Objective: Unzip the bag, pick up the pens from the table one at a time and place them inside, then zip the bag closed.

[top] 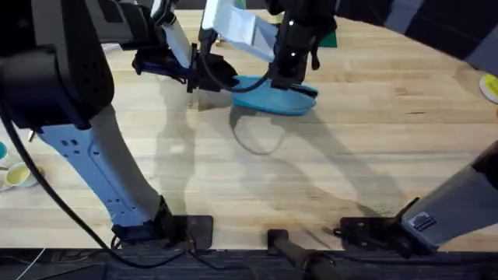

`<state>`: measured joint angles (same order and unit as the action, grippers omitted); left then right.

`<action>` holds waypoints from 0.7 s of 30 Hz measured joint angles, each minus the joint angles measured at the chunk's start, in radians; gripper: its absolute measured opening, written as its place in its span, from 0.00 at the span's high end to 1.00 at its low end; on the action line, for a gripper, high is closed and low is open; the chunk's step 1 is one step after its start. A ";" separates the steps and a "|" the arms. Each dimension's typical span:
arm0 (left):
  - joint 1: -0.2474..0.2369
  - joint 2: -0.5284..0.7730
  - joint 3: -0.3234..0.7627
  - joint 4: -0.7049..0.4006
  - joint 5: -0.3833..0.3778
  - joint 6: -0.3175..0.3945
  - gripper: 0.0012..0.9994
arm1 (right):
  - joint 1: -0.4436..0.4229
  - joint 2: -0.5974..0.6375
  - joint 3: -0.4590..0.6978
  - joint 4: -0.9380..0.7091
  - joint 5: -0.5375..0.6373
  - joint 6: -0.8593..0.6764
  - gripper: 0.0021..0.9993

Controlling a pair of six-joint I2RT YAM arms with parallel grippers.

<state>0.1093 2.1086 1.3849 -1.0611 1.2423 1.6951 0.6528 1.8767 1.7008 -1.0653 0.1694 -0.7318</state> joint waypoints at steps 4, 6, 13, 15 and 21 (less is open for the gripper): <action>0.000 0.000 0.000 0.001 -0.001 0.000 0.96 | -0.003 0.000 0.000 -0.002 0.000 0.011 0.97; 0.000 0.000 0.000 0.002 -0.001 0.000 0.96 | -0.003 0.000 0.000 -0.006 0.000 0.015 0.97; 0.000 0.000 0.000 0.001 -0.002 0.000 0.96 | -0.003 0.000 0.000 -0.063 0.003 0.022 0.97; 0.001 0.000 0.000 0.001 -0.003 0.000 0.96 | -0.003 0.000 0.000 -0.069 0.004 0.025 0.97; 0.001 0.000 0.000 0.001 -0.004 0.000 0.96 | -0.012 0.000 0.000 -0.084 -0.002 0.053 0.97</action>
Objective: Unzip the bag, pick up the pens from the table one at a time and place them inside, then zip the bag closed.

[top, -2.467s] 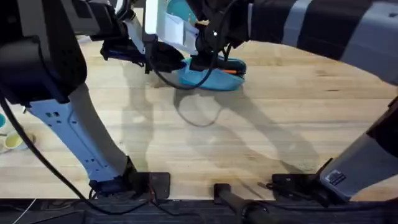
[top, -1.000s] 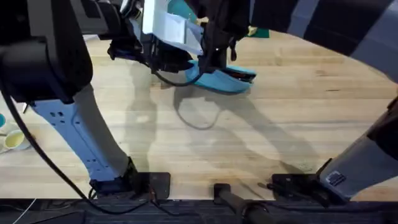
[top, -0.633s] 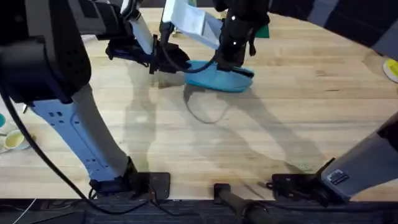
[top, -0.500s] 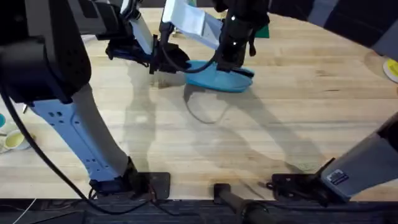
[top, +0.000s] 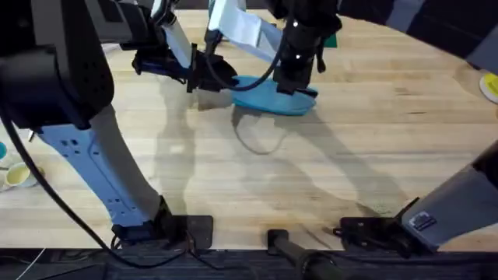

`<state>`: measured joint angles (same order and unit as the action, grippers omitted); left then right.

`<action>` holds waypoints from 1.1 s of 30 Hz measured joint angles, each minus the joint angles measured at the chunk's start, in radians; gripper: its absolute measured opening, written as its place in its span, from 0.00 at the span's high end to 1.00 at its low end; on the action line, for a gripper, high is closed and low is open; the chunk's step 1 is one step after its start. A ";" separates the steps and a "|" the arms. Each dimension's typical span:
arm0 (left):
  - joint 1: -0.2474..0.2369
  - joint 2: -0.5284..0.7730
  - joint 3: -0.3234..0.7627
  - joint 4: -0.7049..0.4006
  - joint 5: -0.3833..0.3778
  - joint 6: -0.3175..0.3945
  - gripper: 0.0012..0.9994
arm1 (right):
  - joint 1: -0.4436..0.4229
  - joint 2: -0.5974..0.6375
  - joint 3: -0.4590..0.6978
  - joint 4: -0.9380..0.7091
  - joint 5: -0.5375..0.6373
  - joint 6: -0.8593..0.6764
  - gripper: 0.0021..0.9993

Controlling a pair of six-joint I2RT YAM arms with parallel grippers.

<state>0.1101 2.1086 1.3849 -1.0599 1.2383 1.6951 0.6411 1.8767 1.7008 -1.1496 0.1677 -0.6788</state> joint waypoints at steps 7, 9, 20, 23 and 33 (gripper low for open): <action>0.000 0.000 0.000 0.000 -0.001 0.000 0.96 | -0.040 0.000 0.000 -0.021 -0.034 0.030 0.97; 0.000 0.000 0.000 0.000 -0.001 0.000 0.96 | -0.045 0.000 0.000 -0.026 -0.042 0.036 0.97; 0.001 0.000 0.000 0.002 -0.004 0.000 0.96 | -0.100 0.000 0.000 -0.133 -0.038 0.048 0.97; 0.004 0.000 0.000 0.002 -0.004 0.000 0.96 | -0.125 0.000 0.000 -0.150 -0.027 0.048 0.97; 0.010 0.000 0.000 0.002 -0.005 0.000 0.96 | -0.142 0.000 0.000 -0.139 -0.021 0.048 0.97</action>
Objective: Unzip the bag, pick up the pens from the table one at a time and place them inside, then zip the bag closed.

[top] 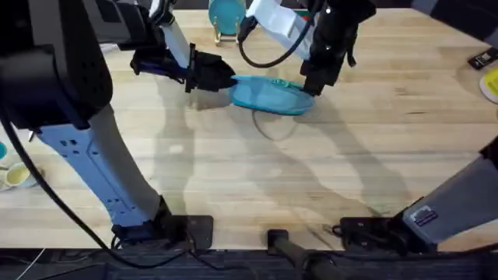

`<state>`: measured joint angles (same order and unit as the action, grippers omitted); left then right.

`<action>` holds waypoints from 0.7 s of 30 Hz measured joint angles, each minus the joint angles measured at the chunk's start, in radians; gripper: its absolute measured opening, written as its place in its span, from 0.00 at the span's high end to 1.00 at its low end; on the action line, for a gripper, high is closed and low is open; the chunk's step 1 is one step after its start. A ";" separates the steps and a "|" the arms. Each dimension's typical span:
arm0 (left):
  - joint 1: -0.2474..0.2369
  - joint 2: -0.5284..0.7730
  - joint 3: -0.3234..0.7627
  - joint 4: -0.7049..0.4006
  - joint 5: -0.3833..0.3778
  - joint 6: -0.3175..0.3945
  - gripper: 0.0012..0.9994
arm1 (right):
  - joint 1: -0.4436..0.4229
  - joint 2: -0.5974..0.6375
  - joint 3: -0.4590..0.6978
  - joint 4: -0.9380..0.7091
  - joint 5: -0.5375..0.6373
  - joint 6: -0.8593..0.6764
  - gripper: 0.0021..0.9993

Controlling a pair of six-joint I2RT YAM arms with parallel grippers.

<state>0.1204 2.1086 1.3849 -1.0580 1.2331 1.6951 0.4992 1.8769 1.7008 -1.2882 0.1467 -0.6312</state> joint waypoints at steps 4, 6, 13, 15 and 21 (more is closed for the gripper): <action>0.000 0.000 0.000 0.000 0.000 0.000 0.96 | 0.000 0.000 0.000 -0.013 0.003 0.000 0.97; 0.000 0.000 0.000 0.000 0.000 0.000 0.96 | 0.000 0.000 0.000 -0.015 0.004 0.000 0.97; 0.000 0.000 0.000 0.000 0.000 0.000 0.96 | 0.000 0.000 0.000 -0.022 0.009 0.000 0.97; 0.000 0.000 0.000 0.000 0.000 0.000 0.96 | 0.000 0.000 0.000 -0.023 0.011 0.000 0.97; 0.000 0.000 0.000 0.000 0.000 0.000 0.96 | 0.000 0.000 0.000 -0.027 0.011 0.000 0.97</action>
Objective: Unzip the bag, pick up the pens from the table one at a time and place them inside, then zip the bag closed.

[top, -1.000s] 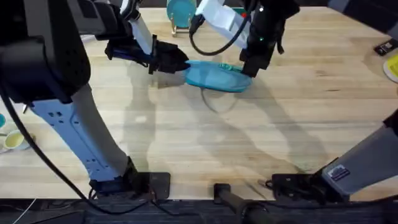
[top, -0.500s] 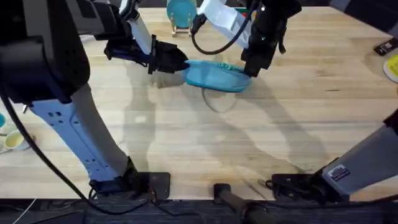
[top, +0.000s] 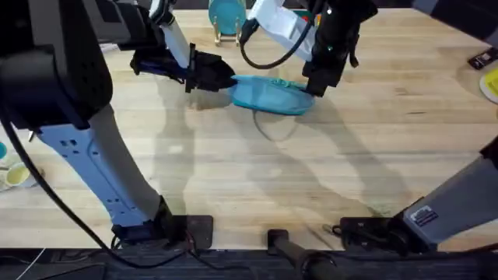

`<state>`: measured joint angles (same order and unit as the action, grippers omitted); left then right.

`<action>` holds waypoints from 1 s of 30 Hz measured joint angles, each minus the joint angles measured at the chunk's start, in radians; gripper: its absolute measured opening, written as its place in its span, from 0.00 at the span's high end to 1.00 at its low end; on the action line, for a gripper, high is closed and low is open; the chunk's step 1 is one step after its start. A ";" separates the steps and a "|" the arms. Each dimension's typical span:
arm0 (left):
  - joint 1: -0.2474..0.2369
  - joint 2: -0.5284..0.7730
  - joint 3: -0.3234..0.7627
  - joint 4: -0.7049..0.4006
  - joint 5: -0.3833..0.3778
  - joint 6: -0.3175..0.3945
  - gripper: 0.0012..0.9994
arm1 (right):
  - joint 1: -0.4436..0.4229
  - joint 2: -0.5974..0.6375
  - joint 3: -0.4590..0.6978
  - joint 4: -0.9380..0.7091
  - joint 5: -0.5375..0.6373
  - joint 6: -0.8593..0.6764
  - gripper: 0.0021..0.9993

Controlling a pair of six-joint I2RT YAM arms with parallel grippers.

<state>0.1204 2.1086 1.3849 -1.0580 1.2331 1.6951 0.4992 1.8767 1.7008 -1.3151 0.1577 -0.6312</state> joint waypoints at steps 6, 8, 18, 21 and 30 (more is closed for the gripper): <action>0.000 0.000 0.000 0.000 0.000 0.000 0.96 | 0.000 -0.007 0.000 -0.002 0.000 0.000 0.97; 0.000 0.000 0.000 0.000 0.000 0.000 0.96 | 0.000 -0.026 0.000 -0.002 0.000 0.000 0.97; 0.000 0.000 0.000 0.000 0.000 0.000 0.96 | 0.000 -0.195 0.000 -0.001 0.003 0.004 0.02; 0.000 0.000 0.000 0.000 0.000 0.000 0.96 | 0.000 -0.224 0.000 0.002 0.003 0.004 0.00; 0.000 0.000 0.000 0.000 0.000 0.000 0.96 | 0.000 -0.316 0.000 0.063 0.003 0.110 0.00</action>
<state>0.1204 2.1086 1.3849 -1.0580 1.2331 1.6951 0.4992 1.5612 1.7008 -1.2522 0.1604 -0.5209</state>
